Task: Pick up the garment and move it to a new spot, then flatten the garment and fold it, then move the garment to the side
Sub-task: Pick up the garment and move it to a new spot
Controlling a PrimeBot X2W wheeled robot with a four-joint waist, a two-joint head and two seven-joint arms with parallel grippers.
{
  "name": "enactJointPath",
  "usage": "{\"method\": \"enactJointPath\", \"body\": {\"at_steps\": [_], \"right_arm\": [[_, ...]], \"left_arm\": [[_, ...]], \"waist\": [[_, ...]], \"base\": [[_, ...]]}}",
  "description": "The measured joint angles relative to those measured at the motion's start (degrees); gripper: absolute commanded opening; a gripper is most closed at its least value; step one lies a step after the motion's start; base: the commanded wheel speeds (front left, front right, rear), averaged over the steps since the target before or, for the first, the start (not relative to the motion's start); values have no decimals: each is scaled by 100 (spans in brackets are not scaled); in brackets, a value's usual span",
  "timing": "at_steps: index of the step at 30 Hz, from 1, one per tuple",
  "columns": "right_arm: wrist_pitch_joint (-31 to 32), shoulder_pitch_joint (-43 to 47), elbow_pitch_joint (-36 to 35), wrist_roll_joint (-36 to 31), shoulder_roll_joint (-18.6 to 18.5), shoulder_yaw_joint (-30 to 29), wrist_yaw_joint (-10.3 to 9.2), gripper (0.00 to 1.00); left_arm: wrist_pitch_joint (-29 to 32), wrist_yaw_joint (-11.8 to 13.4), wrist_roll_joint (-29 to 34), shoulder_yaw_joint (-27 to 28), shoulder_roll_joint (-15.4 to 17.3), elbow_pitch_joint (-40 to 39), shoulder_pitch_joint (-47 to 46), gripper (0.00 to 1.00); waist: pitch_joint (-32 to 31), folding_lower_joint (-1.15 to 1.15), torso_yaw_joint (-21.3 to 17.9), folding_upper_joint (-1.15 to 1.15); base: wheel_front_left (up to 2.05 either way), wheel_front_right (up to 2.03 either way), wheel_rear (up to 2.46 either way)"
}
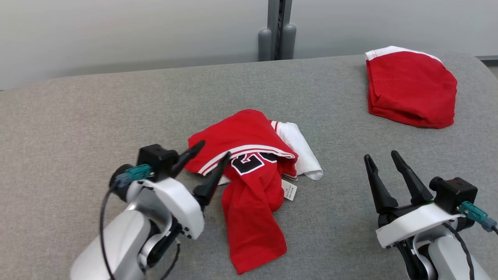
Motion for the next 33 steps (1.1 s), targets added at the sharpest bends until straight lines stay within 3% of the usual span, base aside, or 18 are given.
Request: {"method": "enactJointPath", "body": {"at_steps": [3,4,8,13,22,28,33], "right_arm": [[1,29,-45,-12,3,-38,0,100],[1,112,-78,-36,4,-85,0,100],[0,123,-119,-55,7,-113,0,100],[0,222,-180,-94,-4,-116,0,100],[0,241,-545,-290,-3,-371,0,100],[0,373,-721,-498,107,-705,0,100],[0,483,-776,-588,141,-859,0,100]], "left_arm": [[-144,225,2,194,193,-298,186,100],[-413,571,-4,520,407,-688,511,100],[-857,989,-20,877,545,-939,944,100],[-1281,1299,1,1160,620,-1128,1402,100],[-1611,1601,191,1751,650,-1460,1963,100],[-1649,1616,367,2250,344,-1728,2397,100],[-1649,1455,638,2497,20,-1825,2646,100]], "waist": [[-22,0,53,0],[-52,0,112,0],[-61,0,161,0],[-70,0,266,0],[-127,0,392,0],[-149,0,409,0],[-161,0,420,0]], "base": [[0,0,0],[0,0,0],[0,0,0],[0,0,0],[0,0,0],[0,0,0],[0,0,0]]}}
